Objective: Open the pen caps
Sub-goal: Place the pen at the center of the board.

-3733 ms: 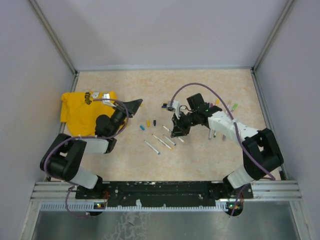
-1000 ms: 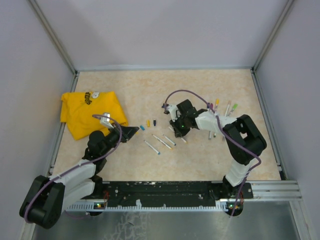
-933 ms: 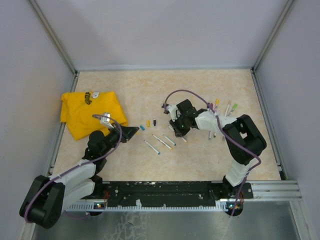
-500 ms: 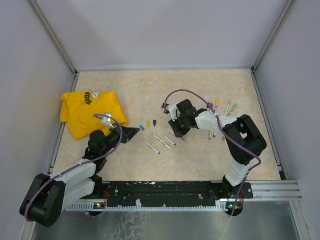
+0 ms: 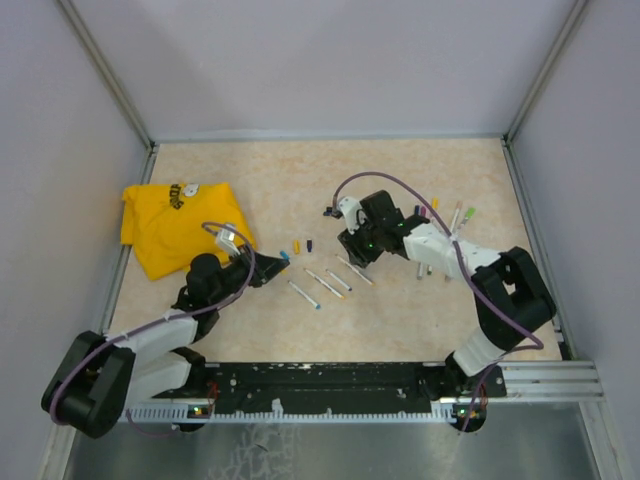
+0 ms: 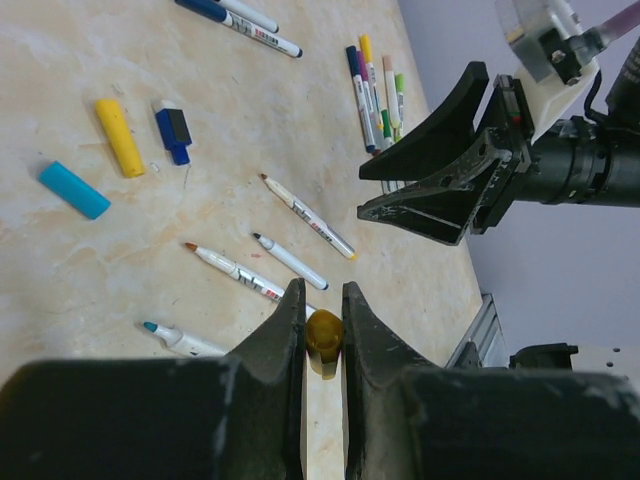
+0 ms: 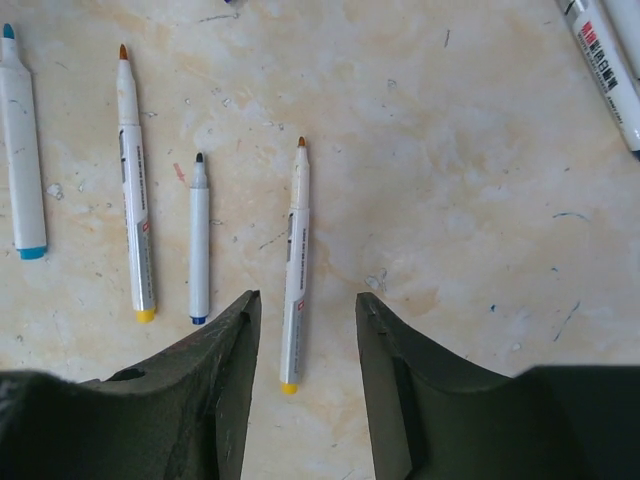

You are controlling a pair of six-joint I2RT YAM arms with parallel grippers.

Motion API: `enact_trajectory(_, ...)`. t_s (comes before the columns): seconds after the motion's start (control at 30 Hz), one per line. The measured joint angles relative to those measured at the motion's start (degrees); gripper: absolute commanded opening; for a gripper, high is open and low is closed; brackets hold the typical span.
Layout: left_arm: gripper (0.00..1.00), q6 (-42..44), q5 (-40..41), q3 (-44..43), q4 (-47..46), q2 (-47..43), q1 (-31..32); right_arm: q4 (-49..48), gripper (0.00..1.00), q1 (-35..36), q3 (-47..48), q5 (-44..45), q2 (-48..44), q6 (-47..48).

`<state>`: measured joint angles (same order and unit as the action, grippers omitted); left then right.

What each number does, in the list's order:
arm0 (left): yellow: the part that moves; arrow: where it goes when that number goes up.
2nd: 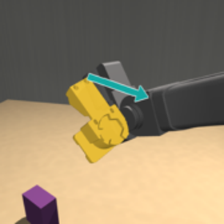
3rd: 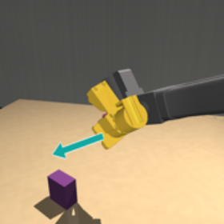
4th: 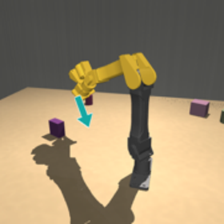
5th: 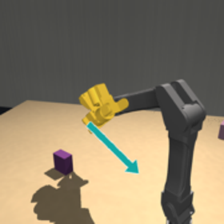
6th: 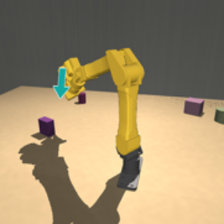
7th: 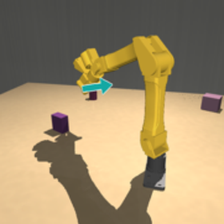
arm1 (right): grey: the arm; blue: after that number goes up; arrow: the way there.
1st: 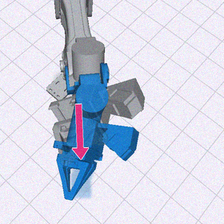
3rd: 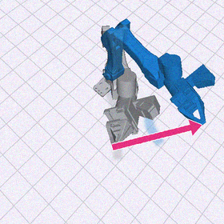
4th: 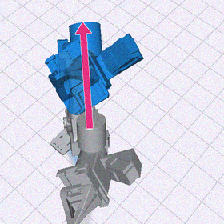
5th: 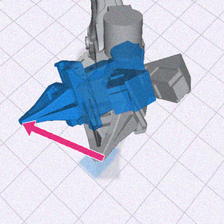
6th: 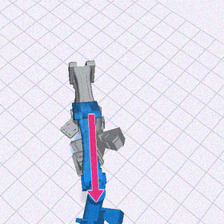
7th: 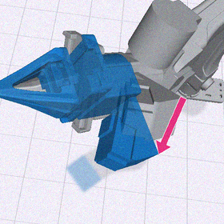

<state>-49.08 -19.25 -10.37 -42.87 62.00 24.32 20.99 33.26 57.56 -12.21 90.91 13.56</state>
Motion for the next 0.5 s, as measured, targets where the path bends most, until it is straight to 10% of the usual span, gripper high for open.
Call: enact_trajectory(0.5,0.0,5.6,6.8,-6.8,6.8,2.9,8.5,0.4,0.47,-0.7,-0.1,-2.4,-6.5,3.4)
